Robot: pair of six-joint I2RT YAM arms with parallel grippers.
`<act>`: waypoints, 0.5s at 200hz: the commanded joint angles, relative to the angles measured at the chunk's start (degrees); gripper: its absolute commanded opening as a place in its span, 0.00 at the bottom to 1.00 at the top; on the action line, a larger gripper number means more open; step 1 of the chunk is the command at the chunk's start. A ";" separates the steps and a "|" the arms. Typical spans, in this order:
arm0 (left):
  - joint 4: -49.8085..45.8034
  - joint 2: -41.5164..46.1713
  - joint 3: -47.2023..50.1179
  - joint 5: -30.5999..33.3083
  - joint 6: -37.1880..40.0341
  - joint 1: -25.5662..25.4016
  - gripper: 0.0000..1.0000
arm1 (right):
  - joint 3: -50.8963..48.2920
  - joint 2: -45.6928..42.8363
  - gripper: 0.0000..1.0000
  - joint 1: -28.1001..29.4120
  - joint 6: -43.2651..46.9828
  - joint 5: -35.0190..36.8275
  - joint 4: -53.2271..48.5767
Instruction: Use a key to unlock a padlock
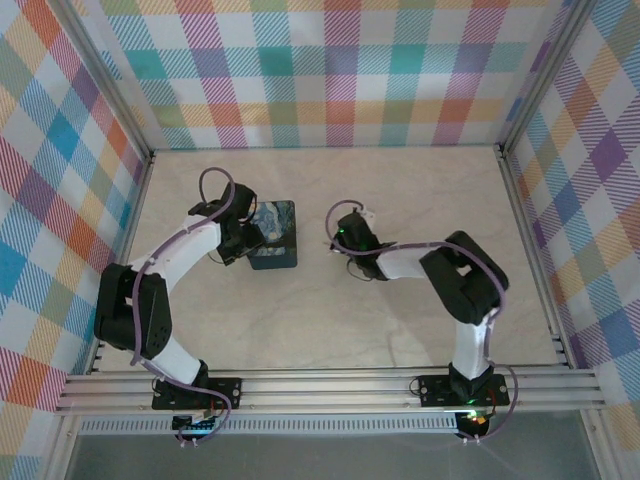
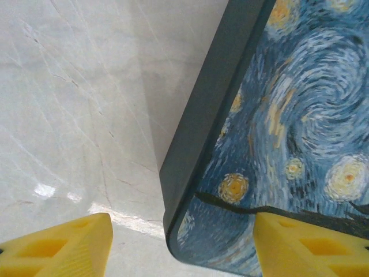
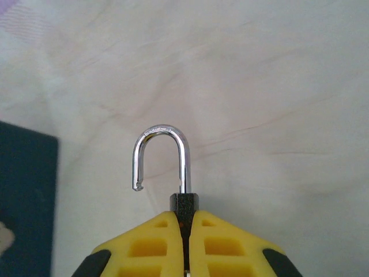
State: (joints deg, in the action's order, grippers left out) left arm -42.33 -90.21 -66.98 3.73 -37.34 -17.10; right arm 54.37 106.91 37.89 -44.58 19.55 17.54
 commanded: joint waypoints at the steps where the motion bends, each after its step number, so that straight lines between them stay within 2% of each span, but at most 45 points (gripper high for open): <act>1: -2.69 3.66 -3.07 1.47 1.94 0.92 0.66 | -1.63 -6.77 0.07 -2.28 6.94 -1.70 -9.06; 35: -1.97 6.98 -2.02 2.78 2.55 1.76 0.67 | -4.65 -10.58 0.13 -4.81 12.10 -5.48 -17.87; 59: -1.45 8.79 -1.82 2.68 3.62 3.48 0.69 | -6.02 -11.44 0.19 -5.15 15.63 -6.27 -20.52; 100: 1.84 11.38 0.84 1.67 4.43 7.82 0.70 | -7.43 -13.71 0.44 -5.92 20.24 -10.17 -22.92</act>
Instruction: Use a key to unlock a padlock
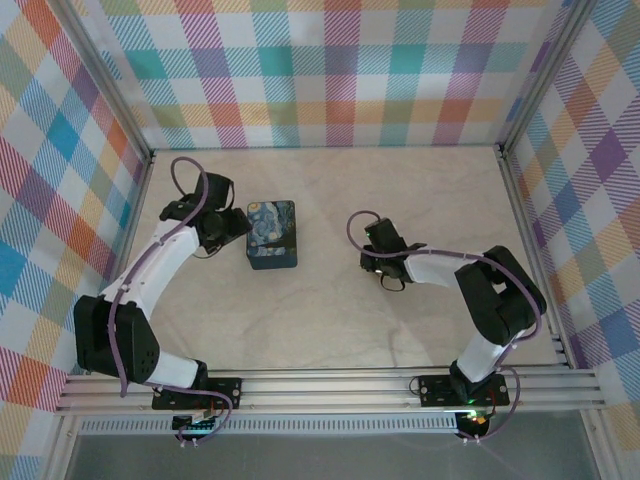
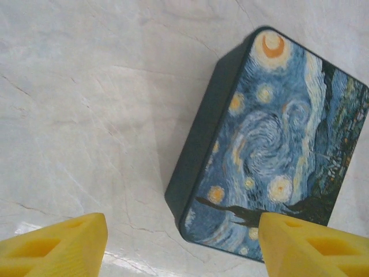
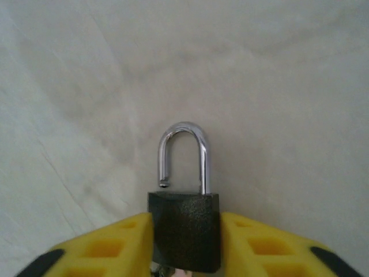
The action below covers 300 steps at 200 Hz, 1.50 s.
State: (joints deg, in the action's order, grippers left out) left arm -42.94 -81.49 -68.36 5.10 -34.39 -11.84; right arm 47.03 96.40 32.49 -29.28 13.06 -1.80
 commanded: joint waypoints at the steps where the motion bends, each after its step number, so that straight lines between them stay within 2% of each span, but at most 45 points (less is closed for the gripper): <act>1: 2.66 2.79 2.37 0.32 1.50 2.67 0.70 | -0.09 -3.31 0.44 -0.51 5.16 -3.80 -3.74; 7: 4.22 3.83 3.70 0.87 1.65 2.97 0.70 | -0.01 -3.97 0.48 -0.57 5.96 -4.49 -4.31; 13: 5.75 4.90 4.94 1.58 1.71 3.17 0.71 | 0.00 -4.91 0.73 -0.57 6.48 -5.06 -4.81; 16: 6.43 5.34 5.59 1.92 1.76 3.26 0.71 | -0.07 -5.52 0.93 -0.58 6.77 -5.16 -5.13; 20: 7.27 5.87 6.32 2.41 2.01 3.37 0.71 | -0.09 -6.29 1.00 -0.58 7.00 -5.21 -5.65; 27: 8.37 6.68 7.32 3.36 2.07 3.57 0.73 | 0.00 -7.82 1.00 -0.58 7.36 -4.91 -6.71; 38: 7.86 7.45 7.89 7.31 0.19 3.68 0.81 | 0.08 -10.69 1.00 -0.84 7.93 -3.72 -8.27; 48: 6.74 7.80 7.67 10.94 -1.68 3.77 0.99 | 0.00 -13.88 1.00 -1.25 8.93 -2.92 -9.31; 74: 9.56 8.24 8.17 19.82 -0.70 3.93 1.00 | 0.11 -22.34 1.00 -5.55 11.94 -1.63 -12.73; 87: 15.60 8.31 11.48 27.55 2.26 3.91 1.00 | -0.91 -25.67 1.00 -9.93 12.81 -2.24 -12.81; 111: 42.27 8.68 24.66 31.78 17.45 3.92 1.00 | -4.53 -29.25 1.00 -18.37 13.67 -1.43 -10.03; 129: 57.85 7.62 32.91 29.56 25.80 3.90 1.00 | -8.42 -31.42 1.00 -22.76 13.82 2.64 -5.57; 148: 68.51 3.47 37.78 30.04 29.21 3.88 0.99 | -13.87 -33.56 1.00 -27.58 12.86 0.02 1.78; 169: 76.45 -0.13 41.65 25.89 30.19 4.40 0.95 | -19.46 -34.41 1.00 -31.00 10.98 0.80 10.62; 177: 79.21 -0.22 42.26 23.02 30.52 4.67 0.95 | -20.07 -34.88 1.00 -31.71 10.62 2.06 11.00; 189: 81.01 -1.18 42.58 18.18 31.97 5.11 0.92 | -23.72 -35.55 1.00 -31.75 12.75 3.50 18.38; 201: 85.39 -2.81 44.72 15.82 33.08 5.09 0.99 | -28.07 -35.10 1.00 -31.72 15.71 3.54 27.46; 211: 89.89 -4.38 46.31 13.65 33.73 5.15 1.00 | -29.97 -33.76 1.00 -31.78 17.23 4.14 31.39; 235: 92.76 -8.41 45.71 10.30 35.42 5.07 1.00 | -32.09 -30.39 1.00 -31.76 20.67 2.59 37.53; 241: 90.41 -7.78 45.23 9.95 35.12 5.27 1.00 | -32.68 -29.72 1.00 -31.71 22.18 1.79 41.69; 251: 91.78 -8.19 45.50 10.03 35.26 5.25 1.00 | -33.46 -27.66 1.00 -31.74 23.07 1.49 46.50; 276: 91.24 -8.13 45.28 9.85 35.15 5.33 1.00 | -31.54 -19.63 1.00 -31.79 23.45 0.93 52.89; 288: 91.08 -8.08 45.28 9.80 35.11 5.35 1.00 | -31.11 -13.48 1.00 -31.79 23.94 -0.68 59.90; 300: 91.01 -8.10 45.32 9.79 35.14 5.42 1.00 | -28.51 -14.17 1.00 -31.56 25.34 -4.03 52.93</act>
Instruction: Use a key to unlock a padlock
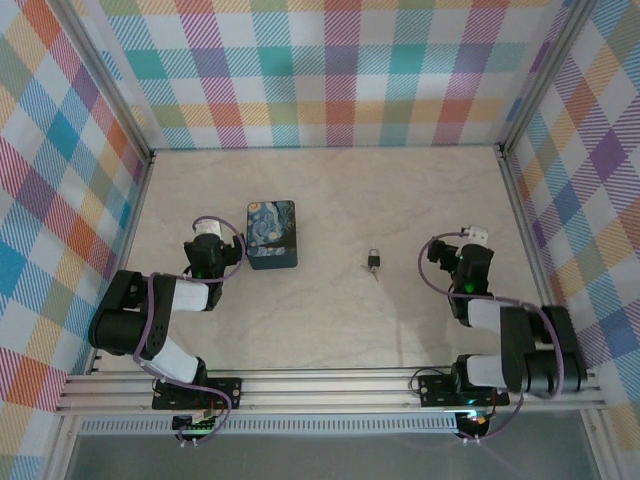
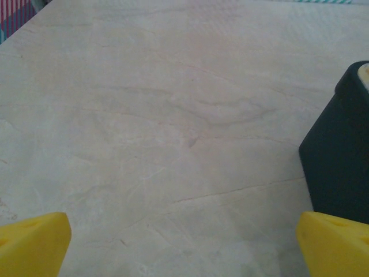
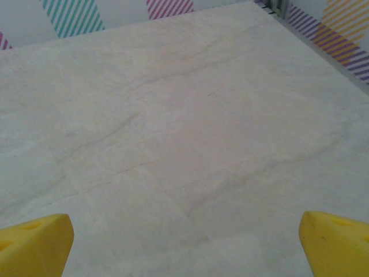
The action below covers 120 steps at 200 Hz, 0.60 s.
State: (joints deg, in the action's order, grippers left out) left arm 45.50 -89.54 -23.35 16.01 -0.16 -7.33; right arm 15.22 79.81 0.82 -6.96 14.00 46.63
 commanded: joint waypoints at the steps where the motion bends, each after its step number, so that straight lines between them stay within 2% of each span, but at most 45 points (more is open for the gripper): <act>1: 2.62 -0.04 0.32 -1.09 0.93 0.96 1.00 | 3.48 2.53 1.00 0.13 3.06 -5.00 4.33; 18: 2.67 0.00 0.32 -1.14 0.95 0.93 1.00 | 4.26 4.84 1.00 0.32 3.83 -6.54 5.16; 29: 2.75 0.04 0.39 -1.08 0.87 0.93 1.00 | 3.56 9.35 1.00 0.49 3.97 -4.95 12.77; 41: 2.67 0.06 0.40 -1.15 0.87 0.93 1.00 | 7.19 7.27 1.00 0.49 3.18 -4.76 1.54; 50: 2.59 0.05 0.33 -1.19 0.88 0.95 1.00 | 6.50 8.58 1.00 0.67 4.02 -5.25 5.48; 120: 2.49 0.06 0.24 -1.28 0.79 0.92 1.00 | 6.75 7.91 1.00 0.67 3.97 -5.43 3.66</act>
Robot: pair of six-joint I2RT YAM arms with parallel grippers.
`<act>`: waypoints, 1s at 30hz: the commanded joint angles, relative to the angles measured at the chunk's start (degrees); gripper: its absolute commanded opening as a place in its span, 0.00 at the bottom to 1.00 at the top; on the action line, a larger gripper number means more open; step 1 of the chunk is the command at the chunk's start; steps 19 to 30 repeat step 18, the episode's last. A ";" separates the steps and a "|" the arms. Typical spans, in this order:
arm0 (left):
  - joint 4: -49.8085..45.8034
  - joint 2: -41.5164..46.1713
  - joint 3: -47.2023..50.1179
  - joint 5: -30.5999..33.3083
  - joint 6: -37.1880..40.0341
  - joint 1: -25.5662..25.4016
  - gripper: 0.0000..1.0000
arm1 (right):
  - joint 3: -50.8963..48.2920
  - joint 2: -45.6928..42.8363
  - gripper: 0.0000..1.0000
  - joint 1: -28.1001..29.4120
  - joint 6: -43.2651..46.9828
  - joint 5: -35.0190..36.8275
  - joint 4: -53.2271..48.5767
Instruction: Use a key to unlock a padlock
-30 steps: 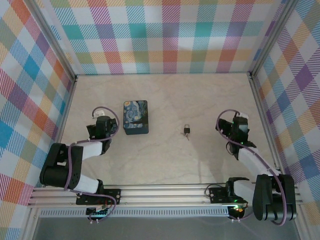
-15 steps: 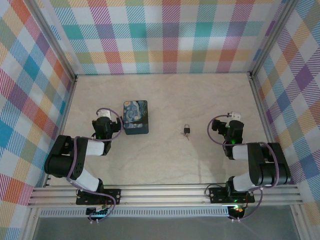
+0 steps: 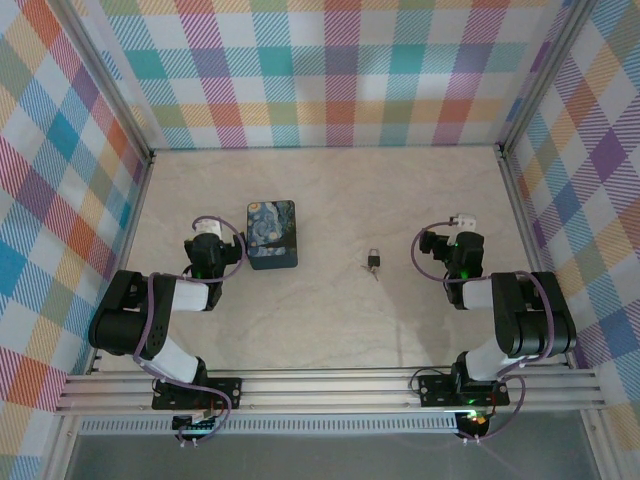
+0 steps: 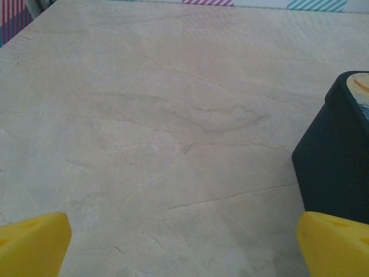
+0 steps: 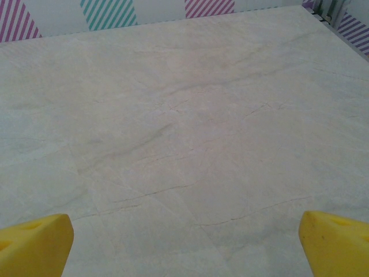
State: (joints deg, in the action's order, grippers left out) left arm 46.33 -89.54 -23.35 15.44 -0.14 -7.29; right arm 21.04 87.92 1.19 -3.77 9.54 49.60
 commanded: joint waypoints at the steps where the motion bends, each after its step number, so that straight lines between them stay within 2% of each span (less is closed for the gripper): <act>1: 1.66 0.06 0.19 -0.74 0.77 0.92 1.00 | 0.94 -0.20 1.00 0.26 0.78 -0.99 0.68; 30: 1.06 -0.02 -0.07 -2.21 0.66 1.66 1.00 | 0.94 -0.21 1.00 0.29 0.78 -1.01 0.61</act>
